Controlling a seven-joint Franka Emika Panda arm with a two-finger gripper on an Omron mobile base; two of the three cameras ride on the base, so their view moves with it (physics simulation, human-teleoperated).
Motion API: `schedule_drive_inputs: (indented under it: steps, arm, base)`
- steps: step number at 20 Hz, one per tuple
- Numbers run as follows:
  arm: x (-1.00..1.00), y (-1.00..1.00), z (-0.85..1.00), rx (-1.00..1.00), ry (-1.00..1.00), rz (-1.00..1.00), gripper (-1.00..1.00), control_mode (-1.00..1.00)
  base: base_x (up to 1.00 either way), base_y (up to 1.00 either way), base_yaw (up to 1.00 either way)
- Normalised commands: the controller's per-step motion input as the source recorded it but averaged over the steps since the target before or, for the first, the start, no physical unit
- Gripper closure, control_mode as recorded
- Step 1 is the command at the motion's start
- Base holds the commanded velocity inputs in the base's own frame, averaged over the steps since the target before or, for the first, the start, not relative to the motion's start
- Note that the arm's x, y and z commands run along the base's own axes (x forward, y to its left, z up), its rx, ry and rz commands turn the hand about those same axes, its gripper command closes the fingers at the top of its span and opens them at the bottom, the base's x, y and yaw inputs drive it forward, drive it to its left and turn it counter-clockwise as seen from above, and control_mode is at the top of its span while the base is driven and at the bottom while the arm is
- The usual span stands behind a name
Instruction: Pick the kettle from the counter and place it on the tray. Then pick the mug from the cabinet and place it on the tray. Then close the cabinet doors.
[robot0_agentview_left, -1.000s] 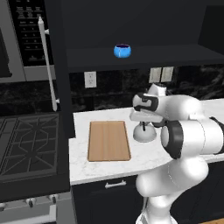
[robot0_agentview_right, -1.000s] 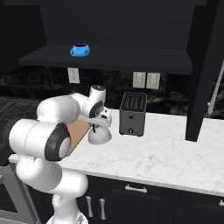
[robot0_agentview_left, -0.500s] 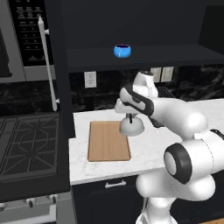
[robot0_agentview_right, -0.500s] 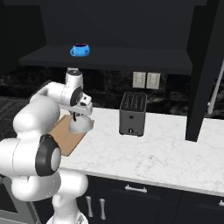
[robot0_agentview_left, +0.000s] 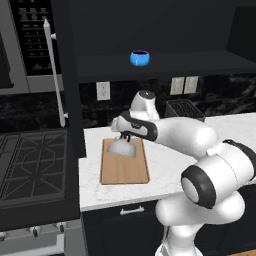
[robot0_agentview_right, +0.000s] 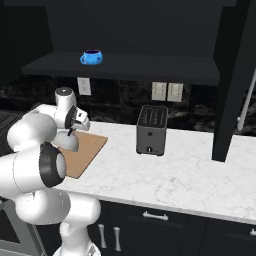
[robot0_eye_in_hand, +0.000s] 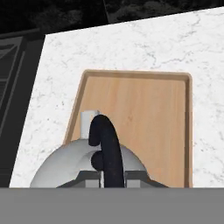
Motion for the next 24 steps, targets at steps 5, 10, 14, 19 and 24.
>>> schedule_drive_inputs:
  steps: [5, 10, 14, 19, 24]
  arm:
    - [0.34, -0.09, -0.3, 0.03, 0.0, -0.13, 1.0, -1.0]
    - [0.13, -0.04, -0.08, 0.0, 0.0, -0.1, 1.0, -1.0]
    - [0.04, 0.0, -0.21, 0.01, 0.0, -0.07, 1.0, -1.0]
    - [0.0, 0.0, -0.28, 0.0, 0.0, -0.05, 1.0, -1.0]
    - [-0.04, 0.0, -0.35, 0.0, 0.0, -0.03, -1.0, -1.0]
  base:
    - [0.0, 0.0, 0.0]
    - [0.0, 0.0, 0.0]
    - [0.0, 0.0, 0.0]
    - [0.0, 0.0, 0.0]
    - [0.0, 0.0, 0.0]
